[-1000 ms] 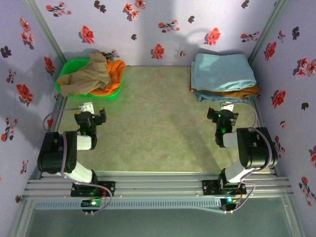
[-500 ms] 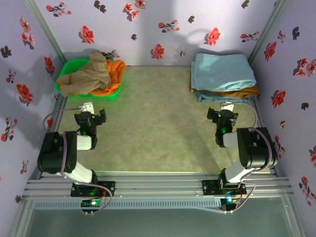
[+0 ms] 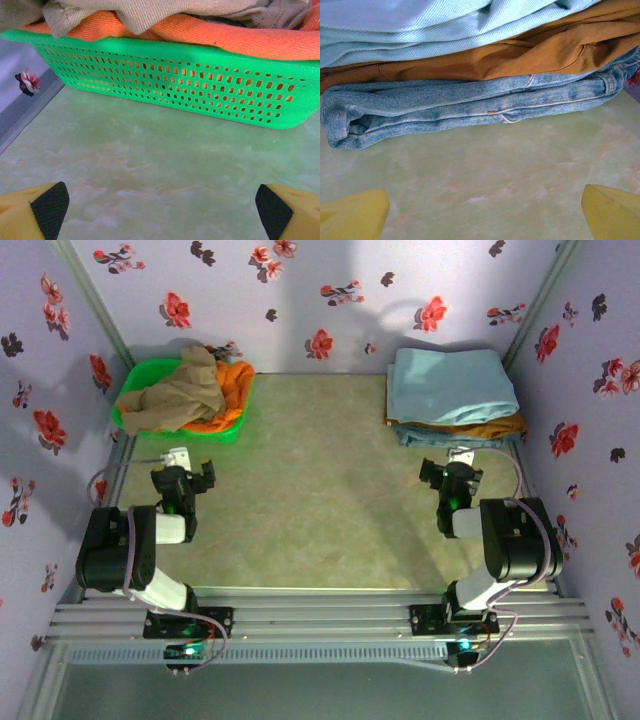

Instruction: Fold and stack the trousers

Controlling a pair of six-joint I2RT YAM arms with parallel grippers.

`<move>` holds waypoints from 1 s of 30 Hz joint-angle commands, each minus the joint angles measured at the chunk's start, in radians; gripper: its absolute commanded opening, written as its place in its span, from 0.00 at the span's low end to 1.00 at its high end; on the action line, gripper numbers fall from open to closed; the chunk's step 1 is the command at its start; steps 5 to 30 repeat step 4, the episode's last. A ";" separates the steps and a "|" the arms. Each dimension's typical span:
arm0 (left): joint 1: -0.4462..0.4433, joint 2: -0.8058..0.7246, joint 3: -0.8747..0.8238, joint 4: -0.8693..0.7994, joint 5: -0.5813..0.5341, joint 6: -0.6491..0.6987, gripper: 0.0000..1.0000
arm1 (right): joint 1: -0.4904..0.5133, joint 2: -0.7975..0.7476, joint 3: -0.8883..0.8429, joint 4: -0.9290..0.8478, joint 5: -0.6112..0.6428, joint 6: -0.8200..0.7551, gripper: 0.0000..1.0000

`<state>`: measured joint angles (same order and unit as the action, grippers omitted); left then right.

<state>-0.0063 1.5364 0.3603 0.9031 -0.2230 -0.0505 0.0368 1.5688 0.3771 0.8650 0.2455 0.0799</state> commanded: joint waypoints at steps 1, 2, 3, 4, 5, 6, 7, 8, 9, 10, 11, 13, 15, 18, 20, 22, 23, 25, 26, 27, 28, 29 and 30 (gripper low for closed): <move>-0.004 0.008 0.025 0.003 0.010 0.000 1.00 | -0.006 -0.010 0.017 0.008 -0.009 0.017 0.99; -0.004 0.007 0.023 0.003 0.010 0.000 1.00 | -0.006 -0.010 0.017 0.008 -0.008 0.016 0.99; -0.003 0.007 0.022 0.006 0.010 0.001 1.00 | -0.007 -0.009 0.016 0.008 -0.009 0.017 0.99; -0.004 0.006 0.022 0.006 0.010 0.002 1.00 | -0.006 -0.009 0.017 0.008 -0.009 0.017 0.99; -0.004 0.006 0.022 0.006 0.010 0.002 1.00 | -0.006 -0.009 0.017 0.008 -0.009 0.017 0.99; -0.004 0.006 0.022 0.006 0.010 0.002 1.00 | -0.006 -0.009 0.017 0.008 -0.009 0.017 0.99; -0.004 0.006 0.022 0.006 0.010 0.002 1.00 | -0.006 -0.009 0.017 0.008 -0.009 0.017 0.99; -0.004 0.006 0.022 0.006 0.010 0.002 1.00 | -0.006 -0.009 0.017 0.008 -0.009 0.017 0.99; -0.004 0.006 0.022 0.006 0.010 0.002 1.00 | -0.006 -0.009 0.017 0.008 -0.009 0.017 0.99; -0.004 0.006 0.022 0.006 0.010 0.002 1.00 | -0.006 -0.009 0.017 0.008 -0.009 0.017 0.99; -0.004 0.006 0.022 0.006 0.010 0.002 1.00 | -0.006 -0.009 0.017 0.008 -0.009 0.017 0.99; -0.004 0.006 0.022 0.006 0.010 0.002 1.00 | -0.006 -0.009 0.017 0.008 -0.009 0.017 0.99; -0.004 0.006 0.022 0.006 0.010 0.002 1.00 | -0.006 -0.009 0.017 0.008 -0.009 0.017 0.99; -0.004 0.006 0.022 0.006 0.010 0.002 1.00 | -0.006 -0.009 0.017 0.008 -0.009 0.017 0.99; -0.004 0.006 0.022 0.006 0.010 0.002 1.00 | -0.006 -0.009 0.017 0.008 -0.009 0.017 0.99; -0.004 0.006 0.022 0.006 0.010 0.002 1.00 | -0.006 -0.009 0.017 0.008 -0.009 0.017 0.99; -0.004 0.006 0.022 0.006 0.010 0.002 1.00 | -0.006 -0.009 0.017 0.008 -0.009 0.017 0.99; -0.004 0.006 0.022 0.006 0.010 0.002 1.00 | -0.006 -0.009 0.017 0.008 -0.009 0.017 0.99; -0.004 0.006 0.022 0.006 0.010 0.002 1.00 | -0.006 -0.009 0.017 0.008 -0.009 0.017 0.99; -0.004 0.006 0.022 0.006 0.010 0.002 1.00 | -0.006 -0.009 0.017 0.008 -0.009 0.017 0.99; -0.004 0.006 0.022 0.006 0.010 0.002 1.00 | -0.006 -0.009 0.017 0.008 -0.009 0.017 0.99; -0.004 0.006 0.022 0.006 0.010 0.002 1.00 | -0.006 -0.009 0.017 0.008 -0.009 0.017 0.99; -0.004 0.006 0.022 0.006 0.010 0.002 1.00 | -0.006 -0.009 0.017 0.008 -0.009 0.017 0.99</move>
